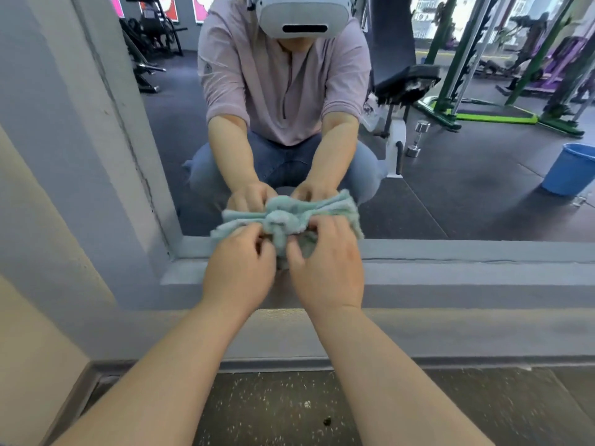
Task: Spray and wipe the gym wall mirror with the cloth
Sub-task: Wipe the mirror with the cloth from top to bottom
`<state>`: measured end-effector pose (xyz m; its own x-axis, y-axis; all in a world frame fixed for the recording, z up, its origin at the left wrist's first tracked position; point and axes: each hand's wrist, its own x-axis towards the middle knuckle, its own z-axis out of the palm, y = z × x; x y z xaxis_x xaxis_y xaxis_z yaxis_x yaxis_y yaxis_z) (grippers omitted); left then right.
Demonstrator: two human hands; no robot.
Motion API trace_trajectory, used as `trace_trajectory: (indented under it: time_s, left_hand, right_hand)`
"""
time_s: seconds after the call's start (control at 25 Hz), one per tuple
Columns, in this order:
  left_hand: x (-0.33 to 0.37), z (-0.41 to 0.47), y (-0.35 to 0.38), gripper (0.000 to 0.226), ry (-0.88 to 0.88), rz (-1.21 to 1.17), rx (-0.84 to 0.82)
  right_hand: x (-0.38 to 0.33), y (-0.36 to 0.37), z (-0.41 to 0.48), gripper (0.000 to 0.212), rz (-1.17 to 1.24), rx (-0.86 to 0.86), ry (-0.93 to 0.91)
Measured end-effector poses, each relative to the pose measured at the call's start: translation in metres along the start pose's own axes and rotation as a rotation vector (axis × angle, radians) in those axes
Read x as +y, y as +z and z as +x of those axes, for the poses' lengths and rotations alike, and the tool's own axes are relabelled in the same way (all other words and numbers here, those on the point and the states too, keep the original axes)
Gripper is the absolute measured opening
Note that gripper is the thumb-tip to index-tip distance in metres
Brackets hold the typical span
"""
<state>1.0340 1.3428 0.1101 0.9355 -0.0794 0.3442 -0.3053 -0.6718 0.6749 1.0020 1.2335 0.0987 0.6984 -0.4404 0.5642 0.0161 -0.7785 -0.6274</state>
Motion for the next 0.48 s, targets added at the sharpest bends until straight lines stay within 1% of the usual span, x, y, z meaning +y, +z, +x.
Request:
trace_trajectory:
  time_s: [0.08, 0.12, 0.16, 0.2, 0.28, 0.32, 0.36, 0.4, 0.48]
  left_hand:
    - [0.013, -0.007, 0.010, 0.032, 0.128, -0.155, -0.151]
    - [0.018, -0.008, 0.011, 0.040, 0.158, -0.219, -0.183]
    - [0.023, -0.008, 0.011, 0.044, 0.191, -0.245, -0.177]
    - [0.028, -0.008, 0.011, 0.044, 0.232, -0.248, -0.143]
    - [0.032, -0.006, 0.011, 0.041, 0.269, -0.276, -0.037]
    - [0.035, -0.008, 0.014, 0.039, 0.242, -0.310, -0.009]
    - [0.039, -0.010, 0.016, 0.038, 0.186, -0.353, -0.005]
    - [0.043, -0.013, 0.018, 0.038, 0.128, -0.396, -0.019]
    - [0.050, -0.019, 0.026, 0.038, 0.069, -0.395, -0.087]
  right_hand:
    - [0.020, -0.025, 0.010, 0.039, 0.079, 0.162, 0.202]
    - [0.029, -0.036, 0.015, 0.046, 0.104, 0.216, 0.319]
    - [0.036, -0.045, 0.019, 0.054, 0.111, 0.236, 0.405]
    - [0.037, -0.049, 0.020, 0.065, 0.091, 0.239, 0.437]
    - [0.028, -0.038, 0.019, 0.085, 0.019, 0.208, 0.411]
    - [0.025, -0.033, 0.017, 0.086, 0.018, 0.191, 0.412]
    - [0.024, -0.030, 0.016, 0.080, 0.052, 0.182, 0.419]
    - [0.027, -0.032, 0.016, 0.068, 0.110, 0.190, 0.423]
    - [0.050, -0.047, 0.021, 0.032, 0.201, 0.269, 0.486]
